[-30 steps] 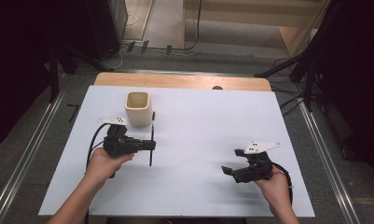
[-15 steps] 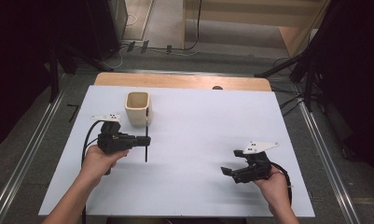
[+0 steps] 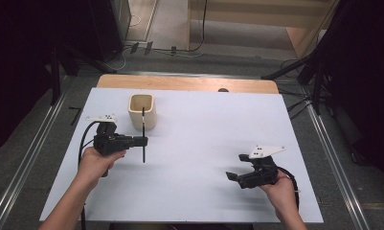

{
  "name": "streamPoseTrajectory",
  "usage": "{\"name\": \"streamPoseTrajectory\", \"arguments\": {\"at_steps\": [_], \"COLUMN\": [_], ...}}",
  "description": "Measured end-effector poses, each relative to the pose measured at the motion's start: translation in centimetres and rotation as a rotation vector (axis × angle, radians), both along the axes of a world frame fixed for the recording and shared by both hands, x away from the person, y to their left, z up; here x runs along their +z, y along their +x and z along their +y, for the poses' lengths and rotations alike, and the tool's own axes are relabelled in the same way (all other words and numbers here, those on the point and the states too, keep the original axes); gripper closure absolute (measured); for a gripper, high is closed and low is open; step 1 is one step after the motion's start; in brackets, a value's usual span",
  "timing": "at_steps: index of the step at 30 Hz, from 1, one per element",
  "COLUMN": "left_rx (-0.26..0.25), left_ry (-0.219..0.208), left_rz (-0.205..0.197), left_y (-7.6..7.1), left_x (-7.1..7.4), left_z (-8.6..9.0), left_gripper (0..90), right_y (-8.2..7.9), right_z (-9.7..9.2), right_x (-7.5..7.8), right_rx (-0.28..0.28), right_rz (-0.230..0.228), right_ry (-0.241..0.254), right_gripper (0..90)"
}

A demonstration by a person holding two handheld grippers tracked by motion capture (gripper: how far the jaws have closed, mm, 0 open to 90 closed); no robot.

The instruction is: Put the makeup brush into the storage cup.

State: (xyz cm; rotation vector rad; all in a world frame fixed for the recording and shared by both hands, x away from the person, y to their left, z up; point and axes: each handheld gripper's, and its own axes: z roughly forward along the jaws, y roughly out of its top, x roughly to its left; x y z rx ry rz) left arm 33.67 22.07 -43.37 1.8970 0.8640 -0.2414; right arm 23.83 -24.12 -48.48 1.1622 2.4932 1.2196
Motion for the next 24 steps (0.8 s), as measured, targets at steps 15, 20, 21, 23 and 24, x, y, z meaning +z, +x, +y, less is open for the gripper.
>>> {"name": "streamPoseTrajectory", "arguments": {"at_steps": [15, 20, 21, 23, 24], "left_rx": [-0.001, -0.001, -0.003, 0.0, 0.004], "left_ry": [-0.001, -0.006, 0.001, 0.011, 0.0], "left_rz": [-0.024, -0.034, -0.033, -0.035, -0.029], "left_y": [1.4, 2.3, 2.6, 3.2, 3.5], "left_x": [0.7, 1.4, 1.5, 1.6, 1.7], "left_z": [0.0, 0.2, 0.2, 0.2, 0.2], "left_gripper": [84.9, 84.9, 84.9, 84.9, 84.9], "right_y": [0.1, 0.1, 0.1, 0.0, -0.1], "right_z": [0.2, 0.4, 0.4, 0.5, 0.5], "right_x": [-0.1, -0.1, -0.1, 0.0, 0.0], "right_rx": [0.003, 0.004, 0.006, 0.006, 0.006], "right_rz": [0.004, 0.009, 0.007, 0.001, 0.003], "right_ry": [-0.004, -0.01, -0.009, -0.012, -0.01], "right_gripper": [13.7, 13.7, 13.8, 13.8, 13.8]}}
